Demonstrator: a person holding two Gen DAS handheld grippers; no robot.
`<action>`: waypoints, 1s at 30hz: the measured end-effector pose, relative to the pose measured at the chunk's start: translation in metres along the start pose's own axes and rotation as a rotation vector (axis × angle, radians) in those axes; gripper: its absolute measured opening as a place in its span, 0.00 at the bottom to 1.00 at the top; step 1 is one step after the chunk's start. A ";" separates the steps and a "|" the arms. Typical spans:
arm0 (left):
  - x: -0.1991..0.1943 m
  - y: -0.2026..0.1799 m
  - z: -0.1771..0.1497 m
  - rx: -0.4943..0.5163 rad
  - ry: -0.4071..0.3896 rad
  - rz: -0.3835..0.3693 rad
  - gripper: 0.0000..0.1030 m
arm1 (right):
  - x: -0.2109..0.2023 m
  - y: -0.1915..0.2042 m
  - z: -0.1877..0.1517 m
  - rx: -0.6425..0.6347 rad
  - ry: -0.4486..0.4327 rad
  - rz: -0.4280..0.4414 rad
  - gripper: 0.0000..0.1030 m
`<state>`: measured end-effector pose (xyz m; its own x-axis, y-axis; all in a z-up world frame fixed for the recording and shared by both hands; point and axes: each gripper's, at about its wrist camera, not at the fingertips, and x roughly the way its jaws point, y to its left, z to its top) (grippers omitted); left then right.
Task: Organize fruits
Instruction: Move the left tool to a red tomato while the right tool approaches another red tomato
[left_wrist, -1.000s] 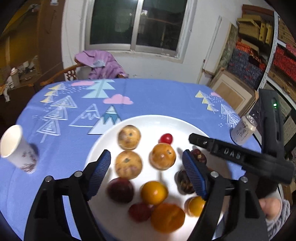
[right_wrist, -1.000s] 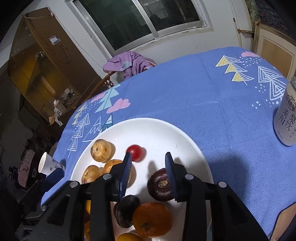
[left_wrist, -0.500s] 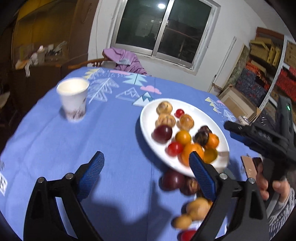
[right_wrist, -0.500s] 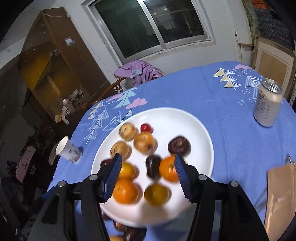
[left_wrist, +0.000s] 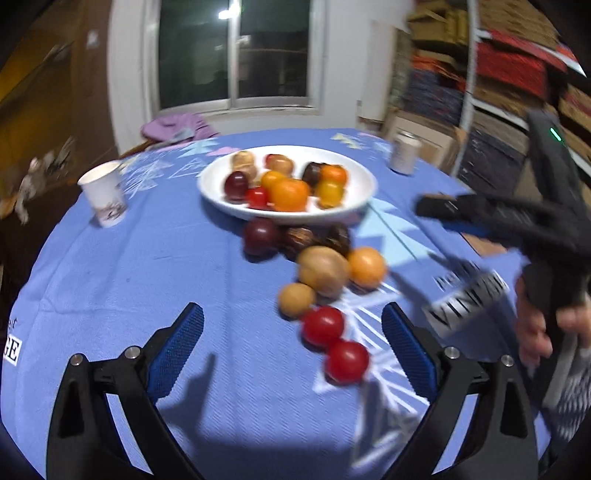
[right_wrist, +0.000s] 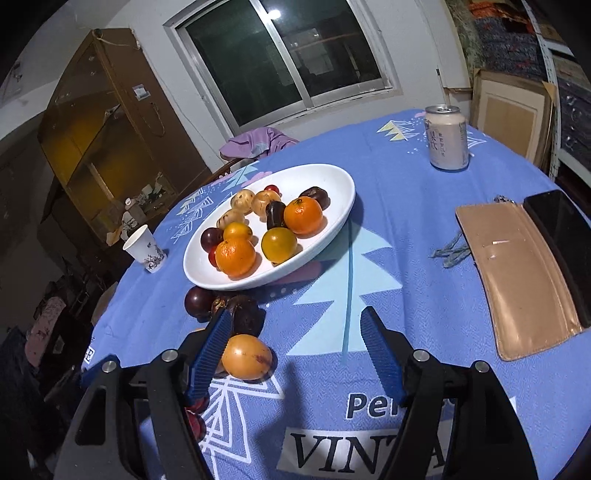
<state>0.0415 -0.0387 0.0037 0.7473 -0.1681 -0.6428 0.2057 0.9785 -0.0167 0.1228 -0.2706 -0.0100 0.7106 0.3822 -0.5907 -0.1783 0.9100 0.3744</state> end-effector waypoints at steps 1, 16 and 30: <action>0.000 -0.007 -0.004 0.025 0.006 -0.010 0.92 | 0.000 0.000 0.000 0.002 -0.003 -0.001 0.71; 0.019 -0.020 -0.007 0.067 0.116 -0.145 0.63 | 0.003 0.003 0.000 -0.003 0.017 0.007 0.71; 0.035 -0.014 -0.011 0.021 0.220 -0.187 0.56 | 0.015 0.041 -0.020 -0.136 0.168 0.206 0.71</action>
<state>0.0578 -0.0571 -0.0272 0.5404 -0.3131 -0.7810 0.3415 0.9299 -0.1366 0.1121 -0.2240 -0.0179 0.5290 0.5722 -0.6267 -0.4050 0.8192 0.4061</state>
